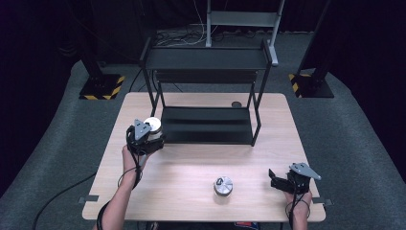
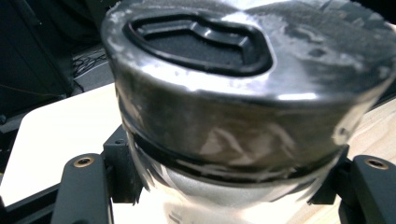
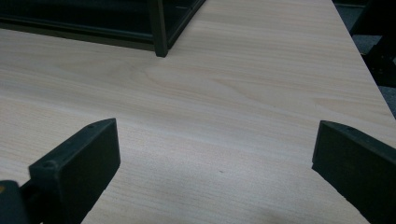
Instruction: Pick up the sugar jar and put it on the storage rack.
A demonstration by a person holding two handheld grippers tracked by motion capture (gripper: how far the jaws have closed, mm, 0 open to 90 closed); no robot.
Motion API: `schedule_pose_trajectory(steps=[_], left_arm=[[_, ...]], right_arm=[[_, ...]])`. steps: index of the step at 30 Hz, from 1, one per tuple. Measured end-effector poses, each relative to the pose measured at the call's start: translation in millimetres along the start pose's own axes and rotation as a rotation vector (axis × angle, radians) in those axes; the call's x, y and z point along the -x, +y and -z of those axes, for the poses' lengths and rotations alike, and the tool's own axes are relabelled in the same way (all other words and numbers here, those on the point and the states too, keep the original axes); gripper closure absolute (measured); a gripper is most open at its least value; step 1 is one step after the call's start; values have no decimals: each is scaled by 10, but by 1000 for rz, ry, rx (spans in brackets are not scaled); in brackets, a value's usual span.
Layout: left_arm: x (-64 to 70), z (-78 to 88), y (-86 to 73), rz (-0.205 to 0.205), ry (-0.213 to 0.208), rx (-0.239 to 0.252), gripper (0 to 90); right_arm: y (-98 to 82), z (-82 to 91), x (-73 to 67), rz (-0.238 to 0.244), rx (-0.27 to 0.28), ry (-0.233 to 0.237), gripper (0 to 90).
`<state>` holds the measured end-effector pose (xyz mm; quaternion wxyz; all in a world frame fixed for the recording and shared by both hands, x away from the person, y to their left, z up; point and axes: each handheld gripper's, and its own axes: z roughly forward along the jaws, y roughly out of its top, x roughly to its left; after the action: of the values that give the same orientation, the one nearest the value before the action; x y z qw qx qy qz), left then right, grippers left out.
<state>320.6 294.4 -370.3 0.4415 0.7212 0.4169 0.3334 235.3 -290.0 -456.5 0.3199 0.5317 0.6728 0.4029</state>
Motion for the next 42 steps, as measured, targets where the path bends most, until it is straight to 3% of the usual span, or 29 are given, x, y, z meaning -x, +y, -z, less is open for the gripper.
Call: schedule_pose_trajectory(steps=[42], left_arm=[[-12, -272, 422, -25, -24, 3, 304]], right_arm=[[-19, 11, 29, -14, 11, 8, 0]])
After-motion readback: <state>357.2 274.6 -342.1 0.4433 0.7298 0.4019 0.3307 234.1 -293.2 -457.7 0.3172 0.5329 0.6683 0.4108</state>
